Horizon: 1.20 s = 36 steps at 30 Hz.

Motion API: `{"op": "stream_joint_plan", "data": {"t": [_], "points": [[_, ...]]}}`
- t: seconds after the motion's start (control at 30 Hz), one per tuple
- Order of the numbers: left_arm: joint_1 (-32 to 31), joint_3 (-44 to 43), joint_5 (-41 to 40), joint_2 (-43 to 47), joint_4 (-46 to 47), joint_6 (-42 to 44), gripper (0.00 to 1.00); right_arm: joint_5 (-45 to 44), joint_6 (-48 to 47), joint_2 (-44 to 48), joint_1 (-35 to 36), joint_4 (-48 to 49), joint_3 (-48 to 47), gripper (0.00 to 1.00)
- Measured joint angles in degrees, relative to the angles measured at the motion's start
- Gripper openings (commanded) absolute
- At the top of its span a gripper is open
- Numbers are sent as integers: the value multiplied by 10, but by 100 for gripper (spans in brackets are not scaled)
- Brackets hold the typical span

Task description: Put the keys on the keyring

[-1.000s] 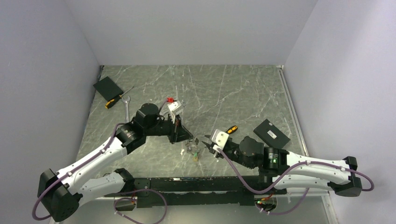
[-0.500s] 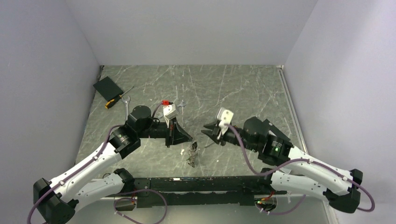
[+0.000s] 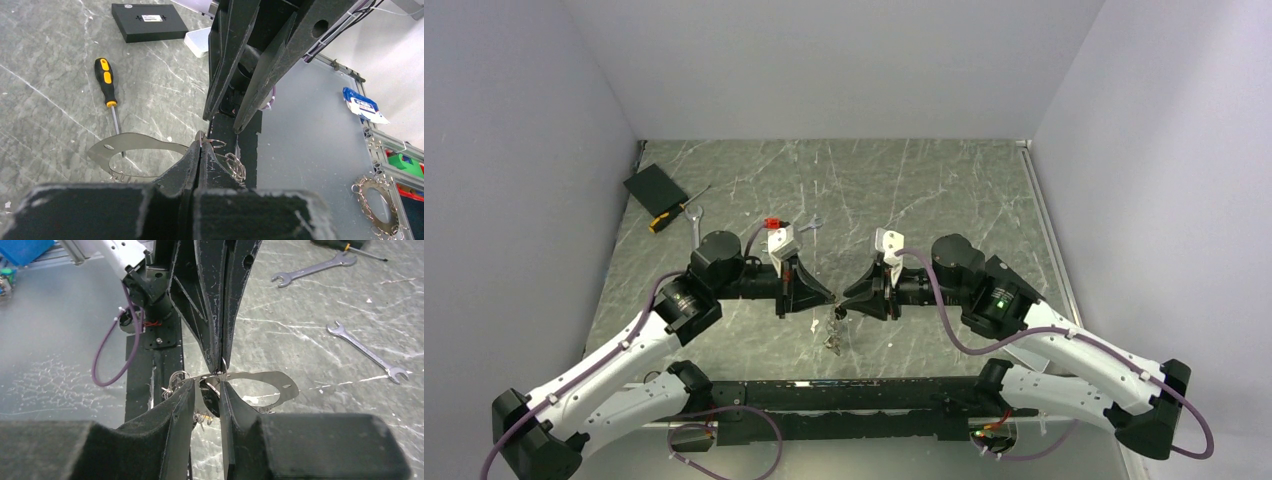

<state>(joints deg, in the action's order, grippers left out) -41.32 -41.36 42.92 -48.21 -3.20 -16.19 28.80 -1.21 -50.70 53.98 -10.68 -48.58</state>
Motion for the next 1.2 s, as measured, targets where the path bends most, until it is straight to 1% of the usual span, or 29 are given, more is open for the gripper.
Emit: {"op": "stream_joint_plan", "data": {"t": [0.2, 0.47, 0.97, 1.2], "points": [[0, 0, 3, 11, 4, 0, 0, 28, 4, -7, -6, 5, 0, 25], [0, 9, 8, 15, 9, 0, 0, 33, 19, -18, -8, 16, 0, 19], [0, 9, 9, 15, 16, -1, 0, 33, 23, -25, -11, 27, 0, 13], [2, 15, 9, 16, 16, -1, 0, 35, 23, -32, -12, 28, 0, 14]]}}
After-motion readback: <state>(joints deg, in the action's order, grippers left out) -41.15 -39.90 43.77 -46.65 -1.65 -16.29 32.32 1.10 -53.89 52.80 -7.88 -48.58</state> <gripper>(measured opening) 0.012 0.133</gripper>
